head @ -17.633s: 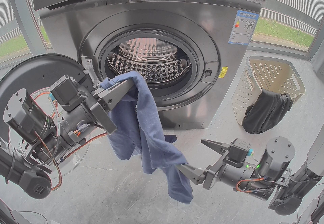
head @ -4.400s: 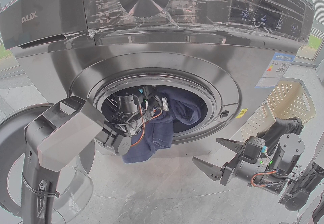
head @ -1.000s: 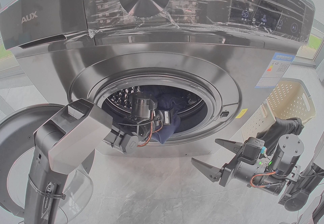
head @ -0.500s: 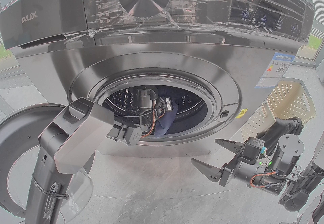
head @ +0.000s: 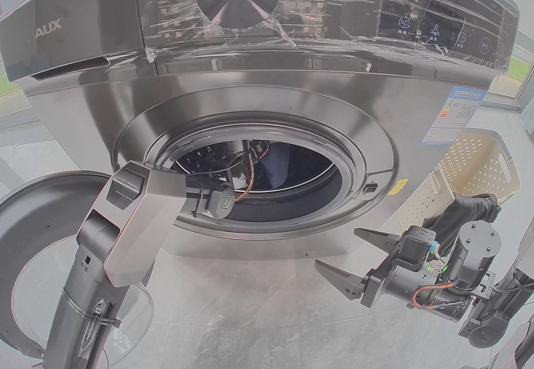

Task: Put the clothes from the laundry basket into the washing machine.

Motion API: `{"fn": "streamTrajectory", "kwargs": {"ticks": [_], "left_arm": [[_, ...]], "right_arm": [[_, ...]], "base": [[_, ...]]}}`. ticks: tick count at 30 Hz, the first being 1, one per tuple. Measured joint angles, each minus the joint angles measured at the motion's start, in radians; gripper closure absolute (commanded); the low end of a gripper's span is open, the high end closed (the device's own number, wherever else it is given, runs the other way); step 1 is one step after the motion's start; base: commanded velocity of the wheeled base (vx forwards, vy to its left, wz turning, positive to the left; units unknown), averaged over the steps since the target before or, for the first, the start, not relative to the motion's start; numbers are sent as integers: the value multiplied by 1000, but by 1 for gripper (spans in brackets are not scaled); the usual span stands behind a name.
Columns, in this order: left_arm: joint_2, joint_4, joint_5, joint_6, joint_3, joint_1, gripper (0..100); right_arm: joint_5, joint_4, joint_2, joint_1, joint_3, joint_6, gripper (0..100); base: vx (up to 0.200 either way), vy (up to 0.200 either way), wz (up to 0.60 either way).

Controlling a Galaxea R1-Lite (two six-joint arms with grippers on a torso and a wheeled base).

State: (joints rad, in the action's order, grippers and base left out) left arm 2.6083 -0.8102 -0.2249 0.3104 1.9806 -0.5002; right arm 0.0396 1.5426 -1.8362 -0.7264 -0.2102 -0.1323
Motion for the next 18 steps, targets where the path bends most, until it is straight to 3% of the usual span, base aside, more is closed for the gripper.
{"fn": "streamTrajectory", "kwargs": {"ticks": [6,7,18], "left_arm": [[20,-27,0,0,17,4,100],[24,-27,0,0,18,4,0],[34,-19,-2,0,17,-10,0]], "right_arm": [[0,0,0,0,1,0,0],[0,0,0,0,1,0,0],[1,0,0,0,1,-1,0]], "base": [[0,0,0],[0,0,0],[0,0,0]]}}
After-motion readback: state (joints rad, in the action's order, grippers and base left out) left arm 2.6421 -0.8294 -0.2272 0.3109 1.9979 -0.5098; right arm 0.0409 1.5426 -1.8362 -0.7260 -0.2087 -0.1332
